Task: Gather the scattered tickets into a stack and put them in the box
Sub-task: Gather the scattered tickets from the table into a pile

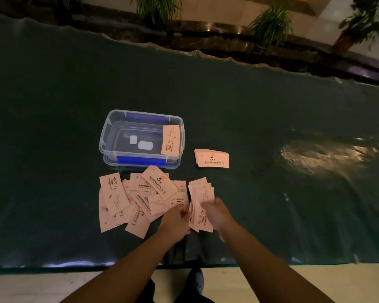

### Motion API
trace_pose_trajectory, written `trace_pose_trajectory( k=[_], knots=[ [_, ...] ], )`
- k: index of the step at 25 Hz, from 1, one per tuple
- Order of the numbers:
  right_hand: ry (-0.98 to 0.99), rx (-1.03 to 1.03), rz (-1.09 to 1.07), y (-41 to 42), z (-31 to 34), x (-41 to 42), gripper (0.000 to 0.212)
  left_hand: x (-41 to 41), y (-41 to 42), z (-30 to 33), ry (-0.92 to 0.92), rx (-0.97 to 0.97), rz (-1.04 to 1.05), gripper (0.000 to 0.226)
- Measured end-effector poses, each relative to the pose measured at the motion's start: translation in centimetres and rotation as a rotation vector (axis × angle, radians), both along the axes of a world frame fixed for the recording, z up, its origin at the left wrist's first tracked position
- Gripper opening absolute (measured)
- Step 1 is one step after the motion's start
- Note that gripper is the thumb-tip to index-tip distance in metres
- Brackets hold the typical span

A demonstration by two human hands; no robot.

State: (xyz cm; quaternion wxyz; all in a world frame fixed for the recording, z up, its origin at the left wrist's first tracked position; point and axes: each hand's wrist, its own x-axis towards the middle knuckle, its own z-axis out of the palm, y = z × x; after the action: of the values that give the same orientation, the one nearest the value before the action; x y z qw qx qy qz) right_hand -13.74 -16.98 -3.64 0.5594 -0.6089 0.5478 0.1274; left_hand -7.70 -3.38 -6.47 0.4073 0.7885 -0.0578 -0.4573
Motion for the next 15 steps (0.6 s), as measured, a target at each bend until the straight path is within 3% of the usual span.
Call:
trace_pose_trajectory(
  k=[4, 7, 9, 11, 15],
  knots=[
    [-0.055, 0.014, -0.043, 0.2, 0.2, 0.9, 0.016, 1.4, 0.8, 0.5, -0.179, 0.094, -0.170, 0.020],
    [-0.077, 0.003, 0.036, 0.5, 0.7, 2.3, 0.025, 2.5, 1.8, 1.2, -0.216, 0.161, -0.151, 0.026],
    [-0.083, -0.021, 0.144, 0.6, 1.0, 3.6, 0.034, 2.8, 2.7, 1.5, -0.207, 0.176, -0.090, 0.016],
    [-0.093, -0.035, 0.261, 0.5, 1.2, 5.1, 0.043, 2.8, 3.8, 1.4, -0.096, 0.147, 0.041, 0.013],
    [-0.085, -0.087, 0.530, 0.4, 0.9, 8.3, 0.043, 2.3, 5.5, 1.7, 0.412, 0.015, 0.484, 0.025]
  ],
)
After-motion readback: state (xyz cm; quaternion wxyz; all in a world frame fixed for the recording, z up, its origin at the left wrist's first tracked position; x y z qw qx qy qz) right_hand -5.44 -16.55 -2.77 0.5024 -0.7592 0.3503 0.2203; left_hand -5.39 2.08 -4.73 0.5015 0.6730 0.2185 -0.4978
